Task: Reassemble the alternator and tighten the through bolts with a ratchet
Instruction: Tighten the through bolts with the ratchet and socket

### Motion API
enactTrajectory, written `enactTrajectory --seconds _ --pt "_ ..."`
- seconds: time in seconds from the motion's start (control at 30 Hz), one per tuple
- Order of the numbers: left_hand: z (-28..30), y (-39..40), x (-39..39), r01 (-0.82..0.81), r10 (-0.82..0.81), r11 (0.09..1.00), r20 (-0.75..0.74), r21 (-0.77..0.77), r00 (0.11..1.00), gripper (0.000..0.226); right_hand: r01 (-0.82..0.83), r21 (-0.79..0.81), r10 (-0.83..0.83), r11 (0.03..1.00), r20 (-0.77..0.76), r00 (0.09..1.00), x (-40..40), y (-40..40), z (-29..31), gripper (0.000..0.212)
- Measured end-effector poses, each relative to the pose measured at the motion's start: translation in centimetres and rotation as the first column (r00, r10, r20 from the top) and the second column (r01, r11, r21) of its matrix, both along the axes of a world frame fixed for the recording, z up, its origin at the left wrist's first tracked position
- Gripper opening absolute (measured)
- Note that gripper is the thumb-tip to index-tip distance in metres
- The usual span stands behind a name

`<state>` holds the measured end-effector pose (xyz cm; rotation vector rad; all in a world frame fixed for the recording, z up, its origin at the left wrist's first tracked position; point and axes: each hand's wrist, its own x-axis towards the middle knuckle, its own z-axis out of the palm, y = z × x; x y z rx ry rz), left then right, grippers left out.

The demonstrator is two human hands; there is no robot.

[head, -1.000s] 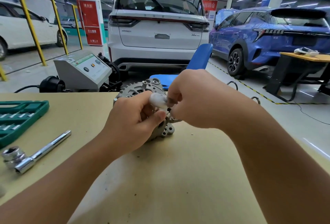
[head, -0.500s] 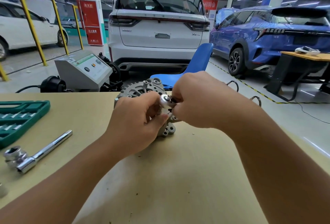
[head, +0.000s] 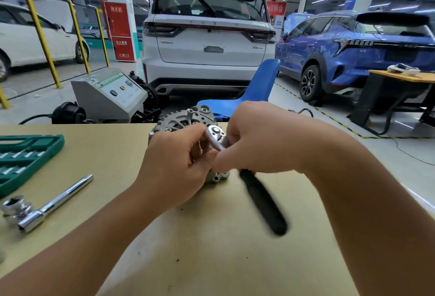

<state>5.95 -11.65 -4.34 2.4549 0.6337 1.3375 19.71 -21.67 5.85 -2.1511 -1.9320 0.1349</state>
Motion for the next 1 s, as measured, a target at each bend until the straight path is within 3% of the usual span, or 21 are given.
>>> enactTrajectory --seconds 0.07,0.17,0.27,0.3,0.4,0.5,0.57,0.63,0.7,0.8,0.9,0.93,1.0 --pt "-0.1 0.1 -0.2 0.010 -0.010 0.999 0.010 -0.045 1.000 0.015 -0.024 -0.017 0.023 1.000 -0.058 0.998 0.0 -0.3 0.5 0.034" --pt "0.0 0.3 -0.5 0.039 -0.039 0.996 0.000 -0.075 0.999 0.014 0.027 0.106 -0.031 0.994 0.037 0.999 0.5 0.0 0.2 0.006" --pt "0.0 0.2 -0.2 0.067 -0.067 0.995 -0.004 -0.079 0.998 0.013 0.050 0.173 -0.073 0.984 0.129 0.989 0.2 0.4 -0.6 0.010" --pt "-0.1 0.1 -0.1 0.065 -0.064 0.994 0.010 -0.089 0.998 0.012 0.045 0.161 -0.067 0.986 0.130 0.989 0.0 0.4 -0.7 0.021" --pt "-0.1 0.2 0.0 0.029 -0.028 0.998 0.023 -0.056 0.999 0.014 0.026 0.074 -0.028 0.997 0.036 0.999 -0.3 0.1 -0.2 0.043" --pt "0.0 0.5 -0.3 0.081 -0.080 0.994 0.020 -0.079 0.997 0.010 0.002 0.046 -0.001 0.999 -0.025 1.000 -0.2 0.0 0.2 0.029" --pt "-0.1 0.6 -0.4 0.140 -0.138 0.986 0.018 -0.096 0.990 0.020 0.020 0.095 -0.024 0.995 0.040 0.999 -0.3 0.1 -0.2 0.013" --pt "-0.1 0.6 -0.3 0.127 -0.126 0.990 0.019 -0.066 0.992 0.017 0.046 0.161 -0.064 0.986 0.114 0.991 -0.6 0.3 -0.7 0.009" --pt "-0.2 0.5 -0.2 0.096 -0.094 0.994 0.025 -0.052 0.995 0.008 0.063 0.168 -0.083 0.984 0.117 0.990 -0.7 0.3 -0.8 0.014" --pt "-0.2 0.2 0.0 0.044 -0.042 0.999 0.058 -0.026 0.997 0.021 0.046 0.058 -0.046 0.997 -0.005 0.999 -0.8 0.1 -0.1 0.031" --pt "-0.2 0.2 -0.4 0.108 -0.100 0.987 0.071 -0.118 0.992 0.006 0.037 0.109 -0.039 0.993 0.016 0.999 -0.3 0.1 0.1 0.015" --pt "-0.2 0.3 -0.5 0.123 -0.116 0.983 0.061 -0.133 0.991 0.012 0.050 0.154 -0.057 0.987 0.045 0.997 -0.1 0.2 -0.1 0.006" --pt "-0.1 0.6 -0.5 0.130 -0.126 0.981 0.040 -0.142 0.991 0.018 0.071 0.195 -0.089 0.978 0.084 0.993 -0.1 0.2 -0.4 0.014"
